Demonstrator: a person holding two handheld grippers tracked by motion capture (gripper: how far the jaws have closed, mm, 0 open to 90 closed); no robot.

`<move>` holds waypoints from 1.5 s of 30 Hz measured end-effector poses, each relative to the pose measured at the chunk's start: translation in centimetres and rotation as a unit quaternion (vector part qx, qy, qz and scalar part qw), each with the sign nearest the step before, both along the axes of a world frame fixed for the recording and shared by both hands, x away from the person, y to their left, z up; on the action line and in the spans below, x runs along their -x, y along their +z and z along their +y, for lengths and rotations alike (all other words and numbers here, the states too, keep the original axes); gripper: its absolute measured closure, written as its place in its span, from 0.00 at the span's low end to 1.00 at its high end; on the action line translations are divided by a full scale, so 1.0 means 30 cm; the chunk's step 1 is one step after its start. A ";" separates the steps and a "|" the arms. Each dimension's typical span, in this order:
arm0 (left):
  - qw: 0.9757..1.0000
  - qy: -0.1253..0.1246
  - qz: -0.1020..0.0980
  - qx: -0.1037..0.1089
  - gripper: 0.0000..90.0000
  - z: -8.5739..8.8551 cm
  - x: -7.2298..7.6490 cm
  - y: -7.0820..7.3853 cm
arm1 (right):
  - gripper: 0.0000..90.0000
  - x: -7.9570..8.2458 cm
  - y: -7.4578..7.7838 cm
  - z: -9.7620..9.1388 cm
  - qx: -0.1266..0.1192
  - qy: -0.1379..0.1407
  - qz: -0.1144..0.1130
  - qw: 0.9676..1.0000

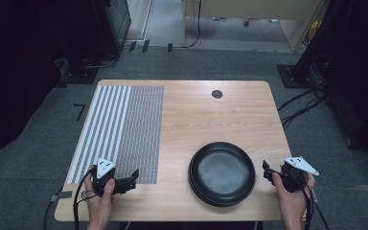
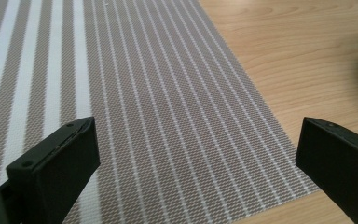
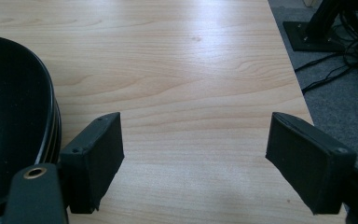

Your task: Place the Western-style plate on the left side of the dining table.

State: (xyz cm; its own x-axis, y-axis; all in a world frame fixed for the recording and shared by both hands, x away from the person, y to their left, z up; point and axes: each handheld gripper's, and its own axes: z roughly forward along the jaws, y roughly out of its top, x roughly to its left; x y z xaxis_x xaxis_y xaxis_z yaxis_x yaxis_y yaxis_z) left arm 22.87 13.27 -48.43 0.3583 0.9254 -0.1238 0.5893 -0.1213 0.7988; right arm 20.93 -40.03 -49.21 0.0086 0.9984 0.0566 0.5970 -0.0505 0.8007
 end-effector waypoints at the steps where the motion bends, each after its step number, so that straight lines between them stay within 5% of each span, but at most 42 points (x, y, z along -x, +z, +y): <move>1: 1.000 -0.005 0.000 -0.001 0.00 -0.016 -0.004 0.000 | 0.20 -0.001 0.006 0.001 -0.006 0.000 -0.001 1.000; 20: 1.000 -0.030 0.000 0.006 0.00 -0.125 -0.034 0.009 | 0.22 -0.003 0.036 0.024 -0.028 0.009 -0.011 1.000; 31: 0.999 -0.050 -0.001 0.009 0.00 -0.207 -0.051 0.011 | 0.23 -0.025 0.034 0.092 -0.024 0.031 -0.011 0.999; 45: 0.998 -0.066 0.001 0.019 0.00 -0.280 -0.058 0.013 | 0.32 -0.020 0.025 0.097 -0.058 0.046 -0.017 0.997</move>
